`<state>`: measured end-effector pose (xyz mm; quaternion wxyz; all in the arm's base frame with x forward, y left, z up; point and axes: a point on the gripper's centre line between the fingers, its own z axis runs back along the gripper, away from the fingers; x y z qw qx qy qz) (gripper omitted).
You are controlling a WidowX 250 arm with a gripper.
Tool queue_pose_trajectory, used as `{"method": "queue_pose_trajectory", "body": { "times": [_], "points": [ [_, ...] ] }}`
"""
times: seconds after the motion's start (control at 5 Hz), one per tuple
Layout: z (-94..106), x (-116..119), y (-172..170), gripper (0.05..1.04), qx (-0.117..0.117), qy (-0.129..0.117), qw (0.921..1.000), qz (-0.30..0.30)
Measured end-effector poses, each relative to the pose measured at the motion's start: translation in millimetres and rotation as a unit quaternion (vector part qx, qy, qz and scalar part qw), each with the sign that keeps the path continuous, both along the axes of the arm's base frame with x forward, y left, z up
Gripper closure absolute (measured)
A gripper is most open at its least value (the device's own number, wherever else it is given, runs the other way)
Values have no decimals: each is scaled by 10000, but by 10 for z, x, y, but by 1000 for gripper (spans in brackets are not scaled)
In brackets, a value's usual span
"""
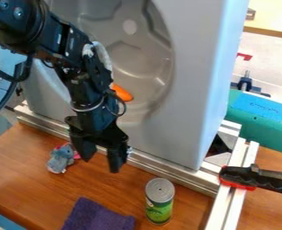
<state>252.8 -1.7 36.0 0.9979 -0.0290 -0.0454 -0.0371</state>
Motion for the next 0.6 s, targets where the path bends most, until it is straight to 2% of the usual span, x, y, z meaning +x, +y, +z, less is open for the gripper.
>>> {"method": "queue_pose_trajectory", "body": {
  "times": [0.2,0.4,0.6],
  "points": [
    [-178,-271,116,83,360,330,9988,44],
    [-345,-448,125,83,236,453,9987,-8],
    [-513,-633,81,83,276,573,9980,30]
  ]
}}
